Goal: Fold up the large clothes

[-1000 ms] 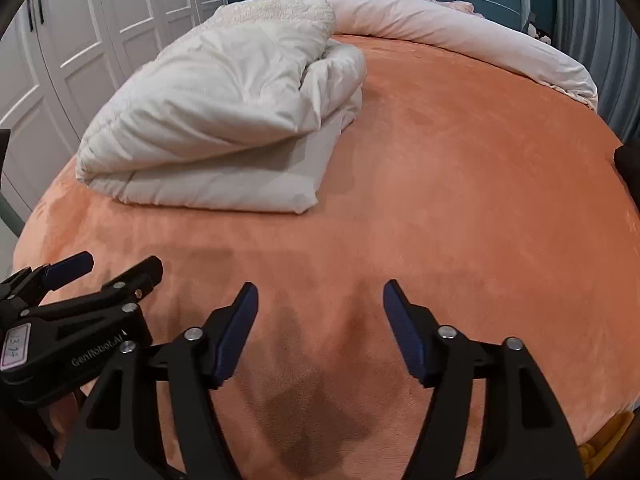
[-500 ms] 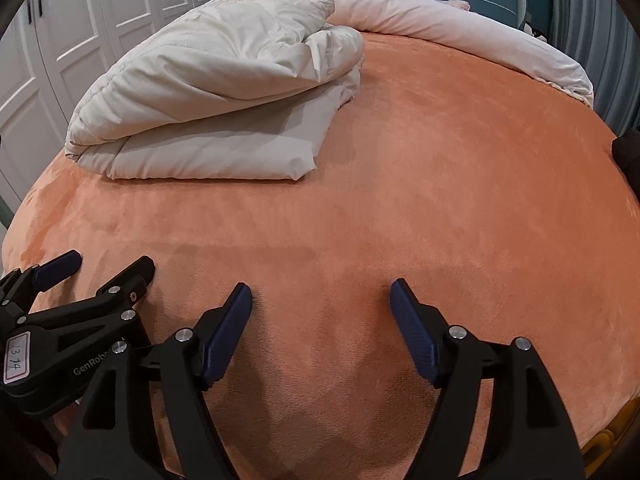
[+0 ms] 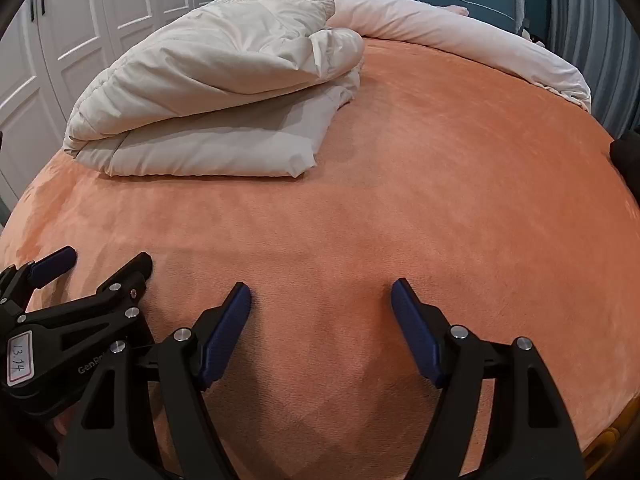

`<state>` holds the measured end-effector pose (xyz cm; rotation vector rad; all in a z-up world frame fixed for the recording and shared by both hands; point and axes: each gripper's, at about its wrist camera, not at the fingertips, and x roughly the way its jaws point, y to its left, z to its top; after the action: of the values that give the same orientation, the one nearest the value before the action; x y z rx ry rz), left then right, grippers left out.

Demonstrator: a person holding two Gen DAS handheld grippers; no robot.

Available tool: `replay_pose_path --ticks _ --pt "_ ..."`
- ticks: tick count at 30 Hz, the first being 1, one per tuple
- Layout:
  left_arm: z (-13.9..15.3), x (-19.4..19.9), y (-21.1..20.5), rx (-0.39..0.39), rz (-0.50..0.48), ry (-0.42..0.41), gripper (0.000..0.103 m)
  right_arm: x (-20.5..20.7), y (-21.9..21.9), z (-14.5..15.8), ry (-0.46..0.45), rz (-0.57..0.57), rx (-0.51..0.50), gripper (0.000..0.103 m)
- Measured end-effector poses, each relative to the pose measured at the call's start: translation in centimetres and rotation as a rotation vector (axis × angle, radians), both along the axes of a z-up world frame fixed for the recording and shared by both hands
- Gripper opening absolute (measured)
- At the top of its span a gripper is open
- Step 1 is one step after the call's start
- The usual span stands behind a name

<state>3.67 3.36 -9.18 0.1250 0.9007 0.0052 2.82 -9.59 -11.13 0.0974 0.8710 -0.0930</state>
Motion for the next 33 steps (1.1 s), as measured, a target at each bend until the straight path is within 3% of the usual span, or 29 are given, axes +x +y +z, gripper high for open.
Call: replay_pose_path --ticks 33 --pt "-0.25 -0.04 -0.22 0.023 0.009 -0.019 0.091 0.26 -0.24 -0.21 -0.006 0.014 -0.015 0.07"
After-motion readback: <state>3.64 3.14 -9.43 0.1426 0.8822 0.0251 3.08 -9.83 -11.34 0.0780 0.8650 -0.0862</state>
